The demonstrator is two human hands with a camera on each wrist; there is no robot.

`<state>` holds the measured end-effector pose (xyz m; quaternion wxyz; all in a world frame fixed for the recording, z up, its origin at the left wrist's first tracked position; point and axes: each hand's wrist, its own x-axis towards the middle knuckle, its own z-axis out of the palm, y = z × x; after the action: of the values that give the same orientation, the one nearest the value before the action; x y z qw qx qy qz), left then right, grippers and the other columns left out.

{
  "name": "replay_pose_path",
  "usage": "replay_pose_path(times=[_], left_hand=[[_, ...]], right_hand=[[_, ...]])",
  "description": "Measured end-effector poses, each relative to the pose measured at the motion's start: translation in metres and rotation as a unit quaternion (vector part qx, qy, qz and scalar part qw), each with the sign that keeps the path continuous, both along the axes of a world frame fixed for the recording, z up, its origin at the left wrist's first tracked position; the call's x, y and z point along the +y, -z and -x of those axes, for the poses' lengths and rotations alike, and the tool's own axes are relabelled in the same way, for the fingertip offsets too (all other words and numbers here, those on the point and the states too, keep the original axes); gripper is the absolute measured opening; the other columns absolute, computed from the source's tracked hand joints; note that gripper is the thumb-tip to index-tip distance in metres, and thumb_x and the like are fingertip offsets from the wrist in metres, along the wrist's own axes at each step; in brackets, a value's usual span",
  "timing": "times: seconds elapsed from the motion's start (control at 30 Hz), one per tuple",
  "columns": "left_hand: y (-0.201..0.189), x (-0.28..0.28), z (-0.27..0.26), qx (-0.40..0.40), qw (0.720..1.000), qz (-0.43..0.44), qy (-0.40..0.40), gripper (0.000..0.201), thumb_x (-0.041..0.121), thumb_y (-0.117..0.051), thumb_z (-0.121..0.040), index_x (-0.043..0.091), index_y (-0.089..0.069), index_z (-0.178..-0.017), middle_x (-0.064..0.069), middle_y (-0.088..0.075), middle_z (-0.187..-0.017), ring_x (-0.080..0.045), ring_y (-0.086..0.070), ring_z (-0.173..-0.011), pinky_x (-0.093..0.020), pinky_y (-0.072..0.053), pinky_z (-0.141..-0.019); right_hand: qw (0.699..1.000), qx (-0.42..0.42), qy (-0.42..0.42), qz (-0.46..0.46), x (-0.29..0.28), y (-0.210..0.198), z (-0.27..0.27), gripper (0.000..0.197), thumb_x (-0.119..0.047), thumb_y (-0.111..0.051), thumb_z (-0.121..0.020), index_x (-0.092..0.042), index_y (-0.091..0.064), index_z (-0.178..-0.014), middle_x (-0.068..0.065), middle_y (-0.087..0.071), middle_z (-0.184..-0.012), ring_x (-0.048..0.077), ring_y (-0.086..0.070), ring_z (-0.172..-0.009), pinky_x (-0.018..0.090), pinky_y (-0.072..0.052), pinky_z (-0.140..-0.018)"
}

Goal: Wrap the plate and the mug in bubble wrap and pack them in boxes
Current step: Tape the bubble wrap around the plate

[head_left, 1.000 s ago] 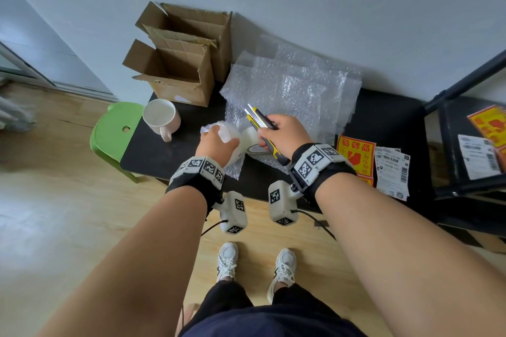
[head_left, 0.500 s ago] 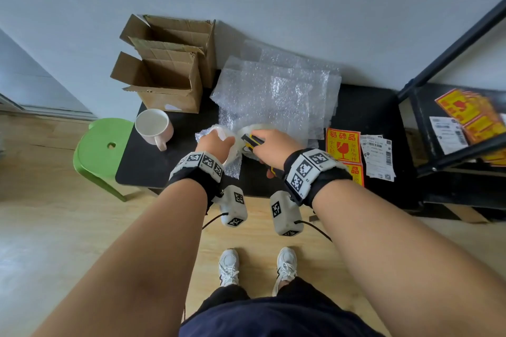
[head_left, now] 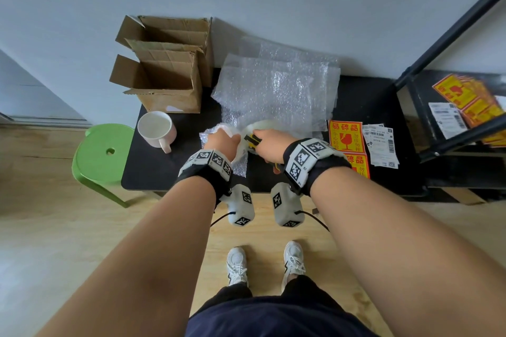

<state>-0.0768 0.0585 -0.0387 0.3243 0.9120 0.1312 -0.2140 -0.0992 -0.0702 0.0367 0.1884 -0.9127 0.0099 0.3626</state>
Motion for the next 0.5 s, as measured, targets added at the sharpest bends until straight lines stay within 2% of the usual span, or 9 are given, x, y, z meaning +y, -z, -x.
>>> replay_pose_path(times=[0.1, 0.23, 0.3, 0.37, 0.4, 0.43, 0.5], left_hand=[[0.0, -0.001, 0.0, 0.007, 1.0, 0.0, 0.006, 0.045, 0.036, -0.047, -0.097, -0.001, -0.051, -0.122, -0.023, -0.058, -0.12, -0.039, -0.056, -0.109, -0.038, -0.045, -0.086], [-0.002, 0.0, -0.001, 0.012, 1.0, 0.011, 0.008, 0.045, 0.034, -0.046, -0.098, -0.002, -0.05, -0.123, -0.024, -0.059, -0.12, -0.04, -0.057, -0.108, -0.039, -0.047, -0.087], [-0.004, 0.001, -0.001, 0.027, 0.999, 0.017, -0.005, 0.045, 0.03, -0.042, -0.1, -0.002, -0.046, -0.13, -0.025, -0.052, -0.129, -0.039, -0.053, -0.116, -0.04, -0.045, -0.092], [-0.005, 0.003, -0.001, 0.028, 0.999, 0.03, -0.033, 0.045, 0.024, -0.037, -0.102, 0.005, -0.035, -0.144, -0.024, -0.036, -0.142, -0.037, -0.043, -0.126, -0.038, -0.039, -0.099], [-0.007, 0.004, 0.0, 0.013, 0.999, 0.028, -0.022, 0.046, 0.022, -0.036, -0.103, 0.01, -0.031, -0.147, -0.024, -0.03, -0.145, -0.037, -0.04, -0.129, -0.037, -0.038, -0.101], [-0.008, 0.003, -0.001, 0.021, 0.999, 0.033, -0.032, 0.047, 0.021, -0.036, -0.103, 0.011, -0.029, -0.148, -0.024, -0.028, -0.146, -0.037, -0.039, -0.13, -0.037, -0.038, -0.102], [-0.005, 0.002, -0.001, 0.002, 1.0, 0.023, -0.003, 0.048, 0.02, -0.037, -0.103, 0.011, -0.028, -0.148, -0.025, -0.027, -0.147, -0.038, -0.036, -0.132, -0.038, -0.037, -0.105]], right_hand=[[1.0, 0.021, -0.009, 0.008, -0.001, -0.003, -0.002, 0.049, -0.005, -0.034, -0.099, -0.008, -0.032, -0.147, 0.003, -0.043, -0.072, 0.014, -0.041, -0.059, 0.022, -0.036, -0.05], [0.999, 0.044, 0.012, -0.004, -0.004, -0.009, -0.005, 0.045, -0.004, -0.034, -0.098, -0.004, -0.04, -0.142, 0.011, -0.052, -0.071, 0.022, -0.05, -0.057, 0.028, -0.043, -0.051], [0.993, 0.033, 0.083, -0.073, -0.009, -0.009, -0.007, 0.043, -0.001, -0.037, -0.094, -0.006, -0.047, -0.136, 0.018, -0.054, -0.079, 0.03, -0.056, -0.066, 0.037, -0.05, -0.054], [0.972, -0.018, 0.177, -0.153, -0.019, -0.006, -0.012, 0.04, -0.001, -0.04, -0.091, -0.008, -0.051, -0.129, 0.018, -0.055, -0.086, 0.033, -0.059, -0.071, 0.044, -0.055, -0.062], [0.959, -0.049, 0.219, -0.172, -0.024, -0.004, -0.014, 0.037, -0.003, -0.041, -0.09, -0.011, -0.054, -0.124, 0.017, -0.056, -0.086, 0.032, -0.06, -0.071, 0.045, -0.056, -0.064], [0.951, -0.079, 0.248, -0.168, -0.029, -0.003, -0.017, 0.032, -0.007, -0.042, -0.09, -0.013, -0.054, -0.119, 0.015, -0.057, -0.086, 0.032, -0.062, -0.069, 0.044, -0.058, -0.063], [0.946, -0.121, 0.278, -0.113, -0.039, 0.003, -0.019, 0.025, -0.018, -0.041, -0.094, -0.013, -0.05, -0.117, 0.01, -0.058, -0.084, 0.032, -0.065, -0.068, 0.041, -0.058, -0.058]])
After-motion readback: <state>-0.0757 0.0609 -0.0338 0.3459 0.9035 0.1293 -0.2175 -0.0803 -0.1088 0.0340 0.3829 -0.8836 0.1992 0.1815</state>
